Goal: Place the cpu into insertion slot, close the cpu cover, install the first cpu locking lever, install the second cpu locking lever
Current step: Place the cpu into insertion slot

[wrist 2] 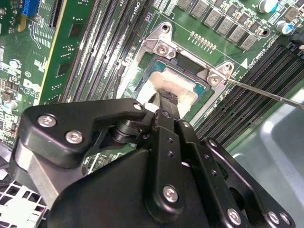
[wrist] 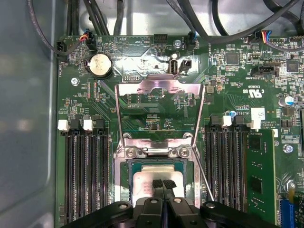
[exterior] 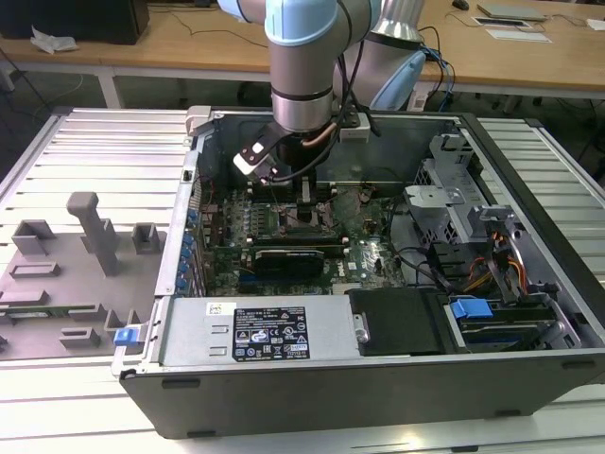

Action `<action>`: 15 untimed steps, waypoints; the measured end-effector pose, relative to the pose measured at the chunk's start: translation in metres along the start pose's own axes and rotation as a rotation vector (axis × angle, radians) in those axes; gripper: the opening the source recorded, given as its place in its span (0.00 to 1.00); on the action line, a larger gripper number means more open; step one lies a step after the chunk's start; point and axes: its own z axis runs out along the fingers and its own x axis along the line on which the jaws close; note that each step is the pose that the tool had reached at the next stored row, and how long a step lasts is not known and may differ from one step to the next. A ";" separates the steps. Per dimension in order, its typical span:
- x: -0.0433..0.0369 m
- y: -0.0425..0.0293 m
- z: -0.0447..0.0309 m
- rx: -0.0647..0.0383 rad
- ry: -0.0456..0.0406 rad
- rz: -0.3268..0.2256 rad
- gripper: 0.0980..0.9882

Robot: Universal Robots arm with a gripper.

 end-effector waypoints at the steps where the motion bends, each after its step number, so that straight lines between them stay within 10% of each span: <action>1: 0.0000 0.0000 0.0000 0.000 -0.0001 0.000 0.01; 8: -0.0002 0.0009 -0.0105 0.000 0.0002 0.000 0.01; 15: -0.0010 0.0037 -0.0416 0.000 -0.0016 0.000 0.01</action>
